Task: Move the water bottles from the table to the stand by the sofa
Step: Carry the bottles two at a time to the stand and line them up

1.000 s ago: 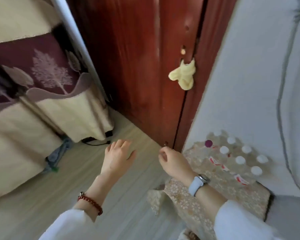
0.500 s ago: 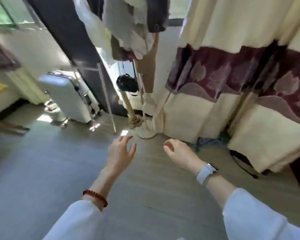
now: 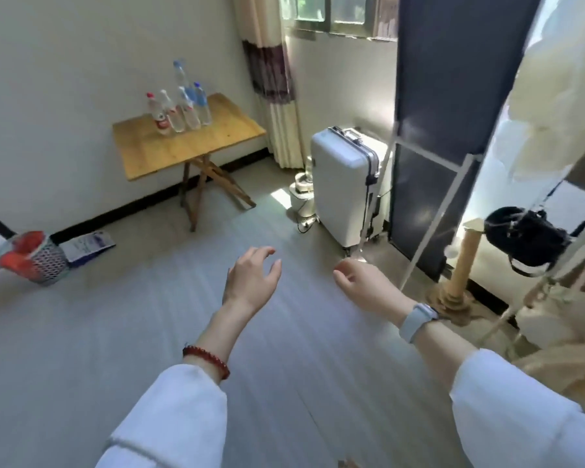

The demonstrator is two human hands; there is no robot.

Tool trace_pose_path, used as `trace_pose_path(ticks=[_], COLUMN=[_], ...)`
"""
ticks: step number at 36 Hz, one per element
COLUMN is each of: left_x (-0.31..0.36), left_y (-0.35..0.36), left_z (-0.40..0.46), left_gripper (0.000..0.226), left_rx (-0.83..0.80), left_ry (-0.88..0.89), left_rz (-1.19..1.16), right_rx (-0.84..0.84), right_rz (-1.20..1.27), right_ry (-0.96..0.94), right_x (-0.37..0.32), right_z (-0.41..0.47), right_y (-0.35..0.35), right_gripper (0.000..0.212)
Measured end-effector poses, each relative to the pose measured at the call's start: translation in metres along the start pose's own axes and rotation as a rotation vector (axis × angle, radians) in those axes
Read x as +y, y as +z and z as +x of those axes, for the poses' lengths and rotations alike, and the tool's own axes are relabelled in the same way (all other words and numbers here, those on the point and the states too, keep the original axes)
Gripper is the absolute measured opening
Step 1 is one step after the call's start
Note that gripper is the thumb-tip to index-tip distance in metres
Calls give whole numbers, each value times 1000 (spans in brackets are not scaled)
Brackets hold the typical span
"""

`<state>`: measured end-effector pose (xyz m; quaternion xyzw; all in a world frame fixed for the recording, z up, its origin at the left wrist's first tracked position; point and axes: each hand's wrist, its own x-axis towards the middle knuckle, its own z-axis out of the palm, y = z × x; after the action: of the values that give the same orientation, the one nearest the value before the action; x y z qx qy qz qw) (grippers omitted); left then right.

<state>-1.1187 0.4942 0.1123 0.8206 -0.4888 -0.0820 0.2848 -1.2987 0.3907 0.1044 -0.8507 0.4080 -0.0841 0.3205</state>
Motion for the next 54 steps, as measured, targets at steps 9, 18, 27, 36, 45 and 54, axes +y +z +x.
trace_pose_path(ticks=[9, 18, 27, 36, 45, 54], left_x=[-131, -267, -342, -418, -501, -600], left_y=[-69, -110, -155, -121, -153, -164], left_z=[128, 306, 520, 722, 903, 1010], left_gripper=[28, 27, 27, 31, 37, 44], left_rx=[207, 304, 311, 240, 281, 268], left_ry=[-269, -372, -314, -320, -407, -479], left_rz=[35, -2, -41, -93, -59, -80], right_rx=[-154, -228, -171, -121, -120, -52], right_rz=[31, 19, 66, 80, 125, 219], right_ry=[-239, -346, -307, -231, -256, -365], right_x=[-105, -206, -276, -275, -333, -393], right_z=[215, 444, 647, 866, 1074, 1218], right_y=[42, 95, 83, 95, 111, 171], right_gripper=[23, 26, 27, 27, 31, 46])
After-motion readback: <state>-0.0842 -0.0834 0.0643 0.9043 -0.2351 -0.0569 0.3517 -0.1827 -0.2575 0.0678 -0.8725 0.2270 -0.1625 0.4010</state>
